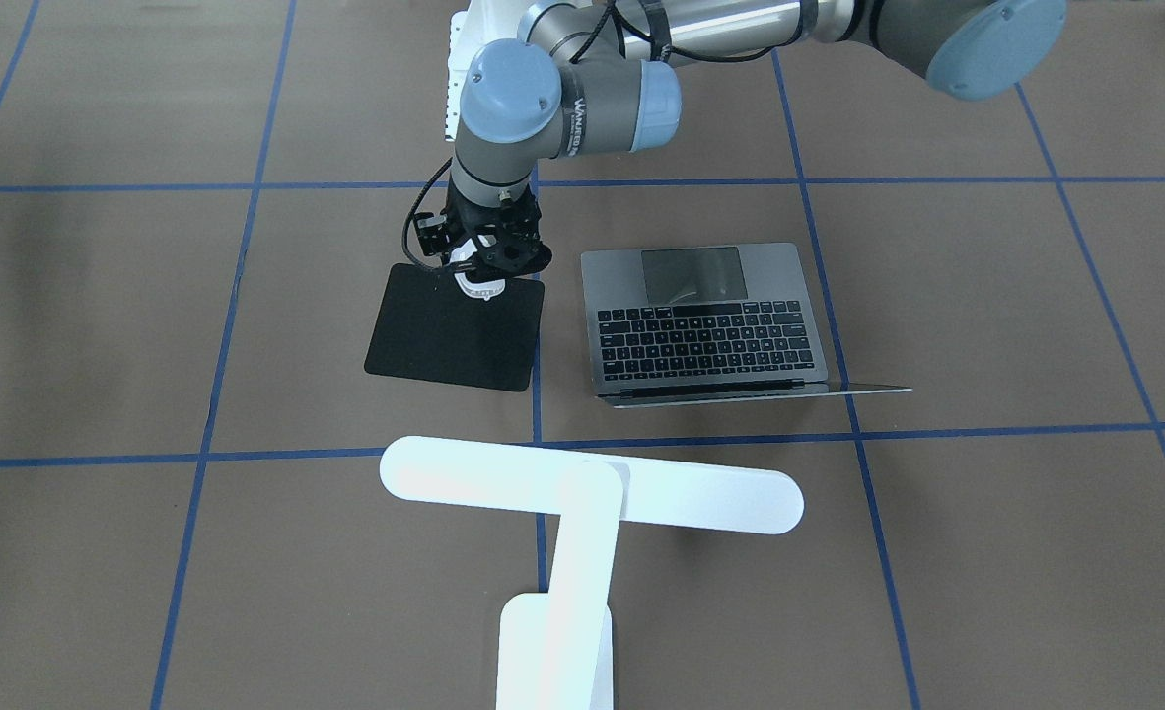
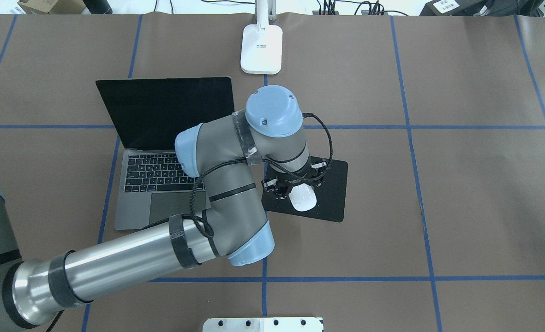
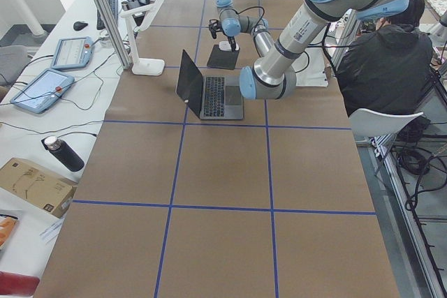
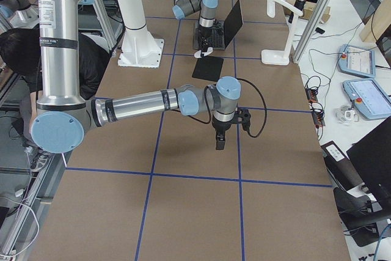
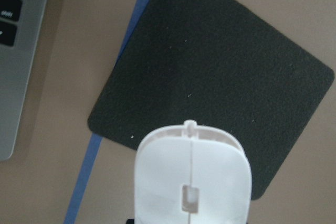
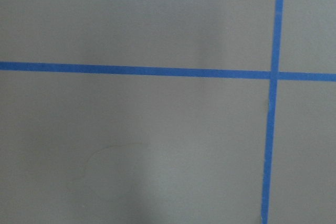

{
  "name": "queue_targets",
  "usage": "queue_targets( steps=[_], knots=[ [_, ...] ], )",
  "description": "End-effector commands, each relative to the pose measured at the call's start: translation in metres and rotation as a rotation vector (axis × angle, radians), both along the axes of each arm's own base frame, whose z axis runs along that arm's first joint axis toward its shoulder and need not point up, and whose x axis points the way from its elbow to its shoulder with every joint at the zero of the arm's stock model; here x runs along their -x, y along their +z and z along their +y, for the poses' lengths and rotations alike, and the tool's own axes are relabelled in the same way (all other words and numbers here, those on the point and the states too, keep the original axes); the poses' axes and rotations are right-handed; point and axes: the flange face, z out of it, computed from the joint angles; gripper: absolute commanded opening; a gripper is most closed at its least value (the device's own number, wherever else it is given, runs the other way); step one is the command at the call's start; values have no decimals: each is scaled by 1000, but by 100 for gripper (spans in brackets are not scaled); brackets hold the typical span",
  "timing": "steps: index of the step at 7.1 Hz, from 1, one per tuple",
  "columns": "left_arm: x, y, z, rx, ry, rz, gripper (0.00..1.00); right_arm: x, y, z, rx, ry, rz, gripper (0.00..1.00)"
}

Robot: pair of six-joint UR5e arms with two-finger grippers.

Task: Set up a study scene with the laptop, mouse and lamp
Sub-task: 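Carry the white mouse over the pad with the left gripper while the right arm withdraws, then lower the white mouse onto the black mouse pad with the left gripper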

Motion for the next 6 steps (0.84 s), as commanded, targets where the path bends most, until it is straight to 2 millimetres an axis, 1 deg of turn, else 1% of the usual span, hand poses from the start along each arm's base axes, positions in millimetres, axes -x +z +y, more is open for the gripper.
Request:
queue_targets(
  steps=[1, 3, 4, 5, 6],
  knots=[
    [-25, -4, -22, -94, 59, -47, 15, -7, 9, 3, 9, 0, 6, 100],
    [-28, 3, -24, -120, 84, -57, 15, -9, 9, 3, 8, 5, 6, 100],
    [-29, 10, -24, -113, 105, -106, 15, -9, 9, 3, 8, 5, 6, 100],
    [-28, 11, -24, -125, 126, -129, 15, -10, 10, 4, 9, 7, 6, 100],
    [-29, 7, -24, -120, 131, -148, 15, -11, 10, 4, 10, 9, 4, 100]
  ],
)
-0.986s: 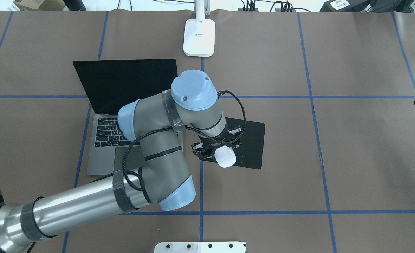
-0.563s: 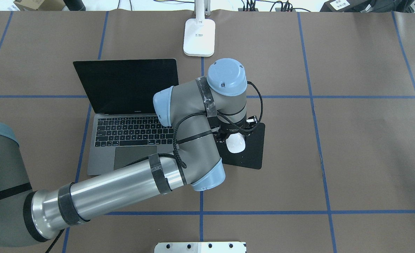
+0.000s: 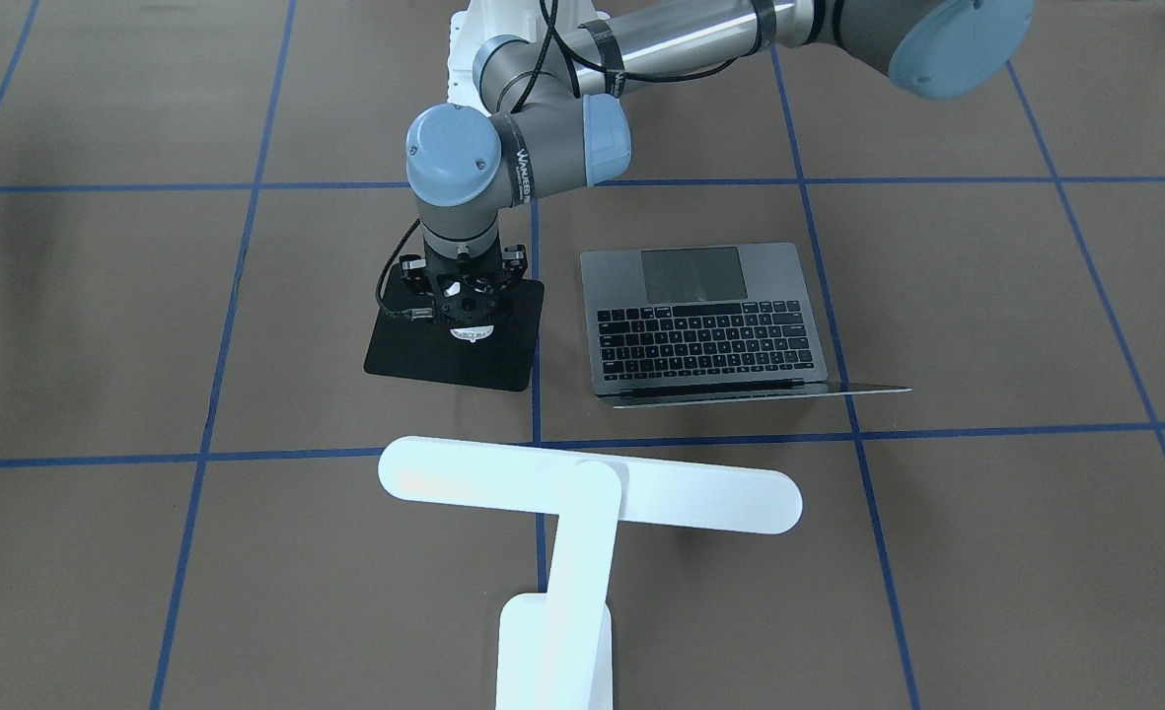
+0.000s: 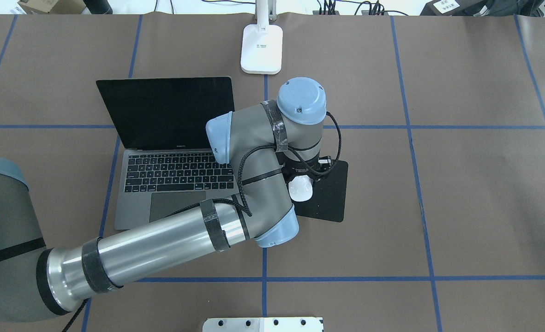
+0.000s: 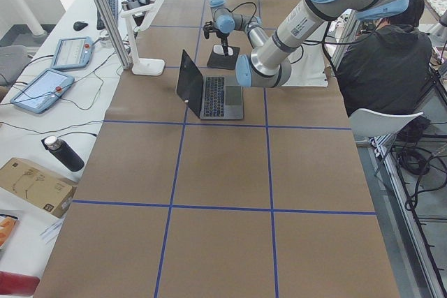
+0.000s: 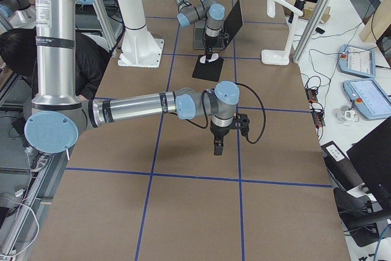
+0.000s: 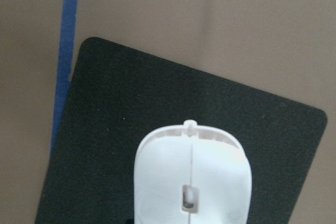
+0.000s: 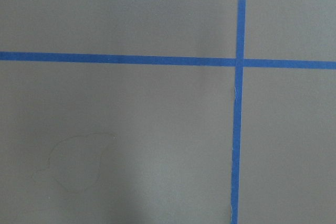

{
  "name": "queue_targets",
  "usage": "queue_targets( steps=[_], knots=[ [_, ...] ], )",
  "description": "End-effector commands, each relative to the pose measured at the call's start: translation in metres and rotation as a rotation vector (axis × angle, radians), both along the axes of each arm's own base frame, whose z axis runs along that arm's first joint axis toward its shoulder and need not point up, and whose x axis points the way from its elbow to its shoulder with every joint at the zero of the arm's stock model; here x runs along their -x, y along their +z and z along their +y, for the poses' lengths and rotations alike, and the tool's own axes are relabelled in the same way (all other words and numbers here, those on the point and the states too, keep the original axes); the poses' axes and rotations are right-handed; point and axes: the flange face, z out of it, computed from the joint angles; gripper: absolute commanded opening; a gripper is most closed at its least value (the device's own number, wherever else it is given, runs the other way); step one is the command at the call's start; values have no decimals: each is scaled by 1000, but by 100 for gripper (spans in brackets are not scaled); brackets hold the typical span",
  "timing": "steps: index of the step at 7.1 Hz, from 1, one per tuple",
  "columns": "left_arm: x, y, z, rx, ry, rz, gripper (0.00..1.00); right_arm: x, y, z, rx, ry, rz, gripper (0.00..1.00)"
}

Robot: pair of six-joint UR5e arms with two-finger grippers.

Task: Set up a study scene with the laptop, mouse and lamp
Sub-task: 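Lower the white mouse onto the black mouse pad with the left gripper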

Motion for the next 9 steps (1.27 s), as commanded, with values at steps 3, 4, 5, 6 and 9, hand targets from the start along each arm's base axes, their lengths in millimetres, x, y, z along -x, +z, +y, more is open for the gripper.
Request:
queue_targets(
  steps=[3, 4, 5, 6, 9],
  knots=[
    [-19, -10, -10, -11, 15, -89, 15, -1, -1, 1, -1, 2, -3, 100],
    [-22, -6, -10, -9, 16, -96, 15, -1, 0, 1, -1, 2, -3, 100],
    [-29, 1, -9, -3, 19, -115, 15, -1, 0, 0, 1, 1, -3, 100],
    [-31, 1, -8, -2, 21, -117, 16, -1, 0, 0, 1, 1, -3, 100],
    [-35, 1, -3, -2, 28, -117, 78, -1, 1, 1, 3, 0, -2, 100]
  ],
)
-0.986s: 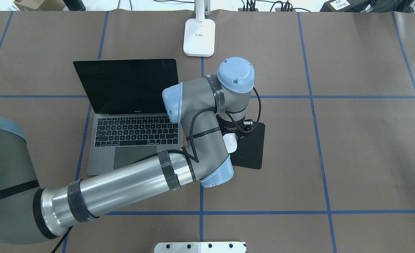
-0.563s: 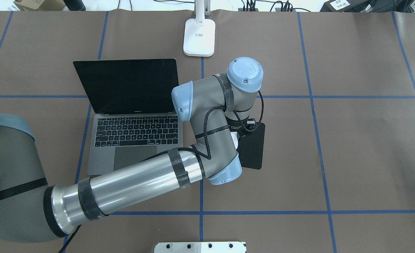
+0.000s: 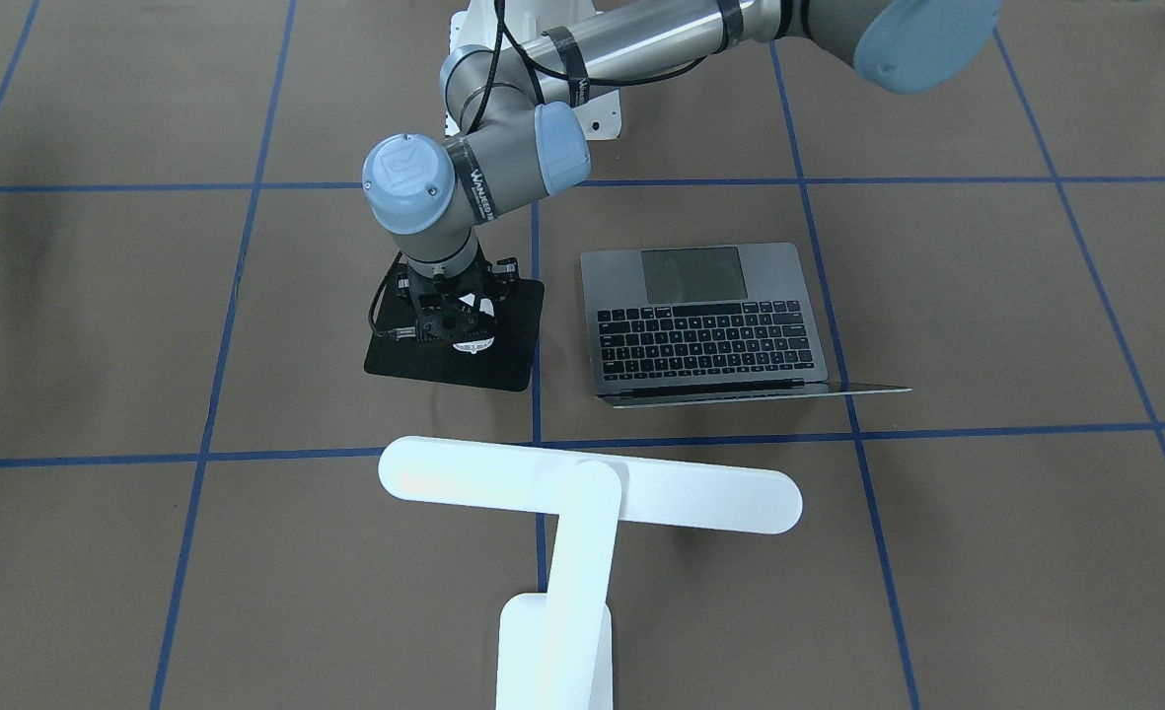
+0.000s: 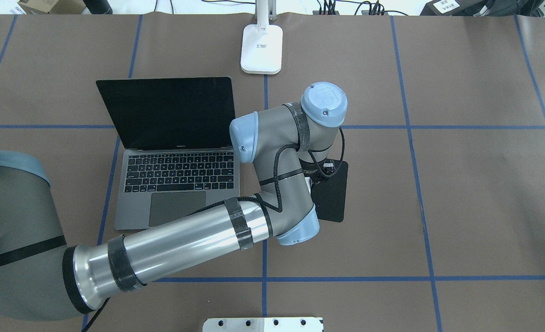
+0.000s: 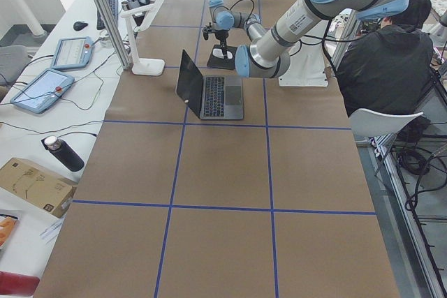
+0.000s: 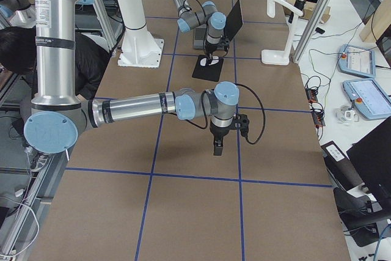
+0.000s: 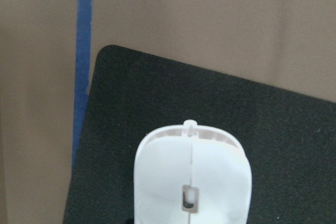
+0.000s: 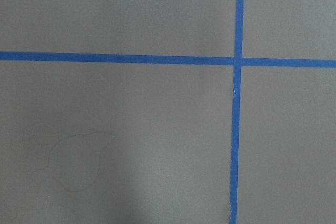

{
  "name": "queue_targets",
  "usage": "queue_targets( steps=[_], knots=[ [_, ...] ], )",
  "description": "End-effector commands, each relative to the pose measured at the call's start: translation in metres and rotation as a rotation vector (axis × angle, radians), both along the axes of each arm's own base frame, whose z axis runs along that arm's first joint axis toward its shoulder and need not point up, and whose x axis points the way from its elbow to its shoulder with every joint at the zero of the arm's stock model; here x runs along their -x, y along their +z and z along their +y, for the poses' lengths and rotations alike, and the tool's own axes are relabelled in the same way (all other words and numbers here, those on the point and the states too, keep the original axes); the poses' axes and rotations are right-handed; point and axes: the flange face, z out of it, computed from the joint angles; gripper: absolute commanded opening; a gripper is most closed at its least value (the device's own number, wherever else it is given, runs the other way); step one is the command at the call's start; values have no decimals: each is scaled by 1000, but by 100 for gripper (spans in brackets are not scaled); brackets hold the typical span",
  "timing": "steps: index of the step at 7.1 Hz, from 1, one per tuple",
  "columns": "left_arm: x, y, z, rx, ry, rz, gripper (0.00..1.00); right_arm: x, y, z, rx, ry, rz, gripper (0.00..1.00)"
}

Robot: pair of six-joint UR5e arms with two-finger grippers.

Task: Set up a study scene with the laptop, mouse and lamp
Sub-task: 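Lower the white mouse onto the black mouse pad with the left gripper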

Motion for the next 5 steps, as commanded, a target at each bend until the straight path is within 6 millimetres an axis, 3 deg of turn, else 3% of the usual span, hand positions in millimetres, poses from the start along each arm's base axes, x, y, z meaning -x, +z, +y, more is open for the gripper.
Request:
queue_targets(
  steps=[1, 4, 5],
  knots=[
    [-5, 1, 7, -10, 1, -5, 98, 0, 0, 0, -1, -1, 0, 100],
    [-2, -5, 7, -21, -8, -2, 99, 0, 0, 0, -3, -1, 1, 100],
    [8, -13, 1, -32, -23, 5, 99, -1, 1, 0, 0, 1, 2, 100]
  ],
)
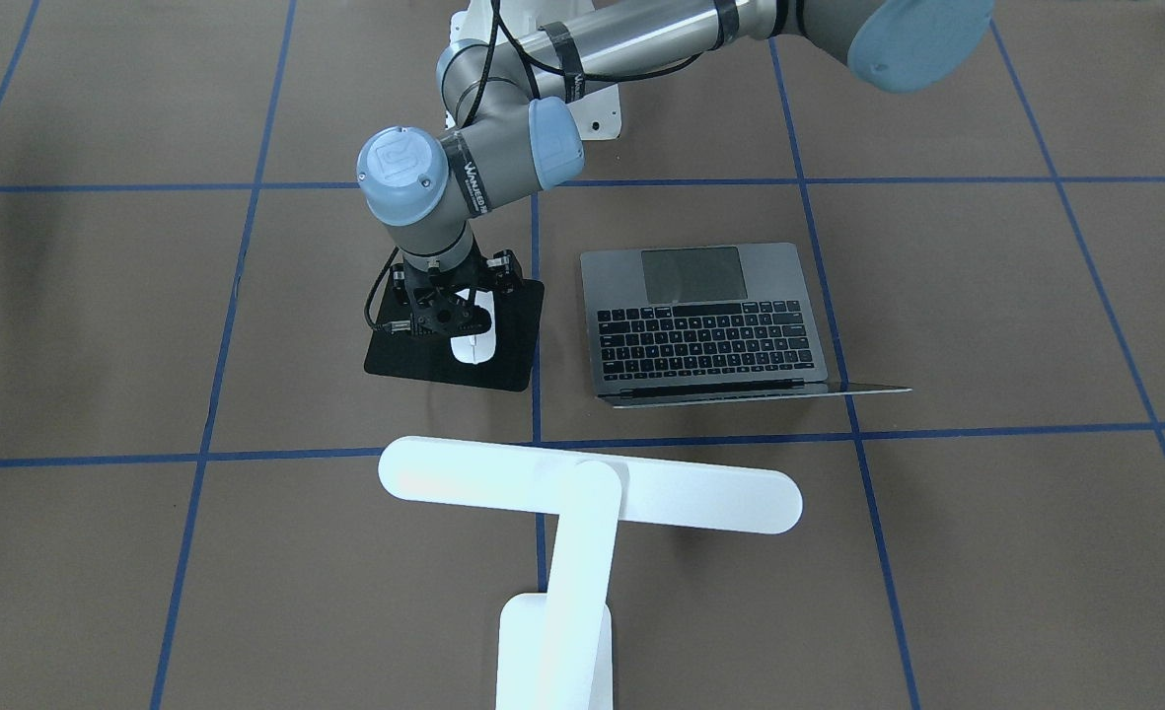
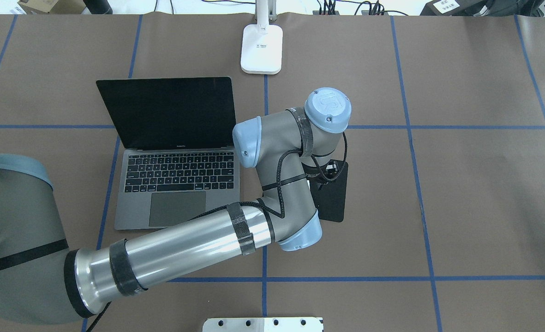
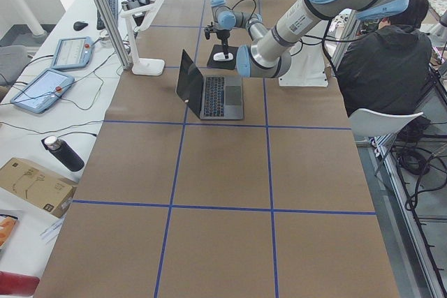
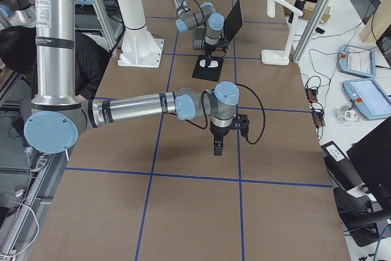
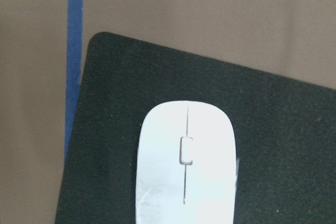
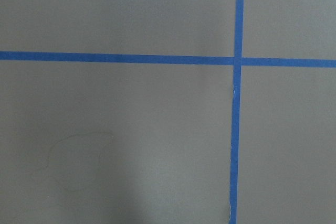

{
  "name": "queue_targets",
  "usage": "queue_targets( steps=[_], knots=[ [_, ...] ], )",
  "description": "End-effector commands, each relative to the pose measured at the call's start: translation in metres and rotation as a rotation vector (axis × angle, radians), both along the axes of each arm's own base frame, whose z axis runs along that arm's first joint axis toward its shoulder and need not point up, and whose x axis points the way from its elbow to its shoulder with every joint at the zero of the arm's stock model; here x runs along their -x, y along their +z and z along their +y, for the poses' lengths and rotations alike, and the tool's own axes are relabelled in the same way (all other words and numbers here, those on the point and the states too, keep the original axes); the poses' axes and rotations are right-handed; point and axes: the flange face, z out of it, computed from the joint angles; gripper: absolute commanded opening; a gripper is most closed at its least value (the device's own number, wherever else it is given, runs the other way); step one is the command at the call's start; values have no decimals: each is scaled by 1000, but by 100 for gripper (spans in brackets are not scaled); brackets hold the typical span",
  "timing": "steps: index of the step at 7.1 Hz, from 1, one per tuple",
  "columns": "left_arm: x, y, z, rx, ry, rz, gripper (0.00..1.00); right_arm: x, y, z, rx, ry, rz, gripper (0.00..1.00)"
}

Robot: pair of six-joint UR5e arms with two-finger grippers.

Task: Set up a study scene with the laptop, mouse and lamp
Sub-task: 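Lower the white mouse onto the black mouse pad with the left gripper, then release the mouse and withdraw the left arm toward the robot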

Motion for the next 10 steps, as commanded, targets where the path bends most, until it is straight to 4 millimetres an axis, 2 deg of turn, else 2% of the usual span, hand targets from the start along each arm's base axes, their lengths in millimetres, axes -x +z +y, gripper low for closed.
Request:
queue_targets(
  steps=[1, 2, 3, 4, 5, 6, 7, 8, 9, 10],
  knots=[
    [27, -11, -10, -12, -28, 10, 99, -3, 4, -1, 5, 4, 1, 100],
    [61, 1, -6, -22, -42, 26, 99, -5, 10, -2, 12, 8, 2, 100],
    [106, 21, 9, -39, -51, 59, 99, -6, 11, -2, 13, 9, 1, 100],
    [158, 49, 28, -62, -59, 98, 99, -13, 15, -2, -16, -27, -2, 100],
    [214, 73, 46, -134, -30, 138, 99, -29, 27, -2, -16, -34, -31, 100],
    [275, 119, 63, -180, -13, 133, 99, -50, 53, 0, -2, -37, -52, 100],
    [324, 178, 82, -250, 73, 83, 99, -73, 79, 5, 35, -1, -77, 100],
    [391, 226, 94, -292, 119, 30, 99, -74, 75, -3, 26, -2, -81, 100],
    [450, 268, 98, -267, 61, -14, 99, -74, 69, -6, 11, -2, -79, 100],
    [511, 320, 86, -317, 48, -39, 99, -80, 76, 2, 15, 8, -88, 100]
  ],
)
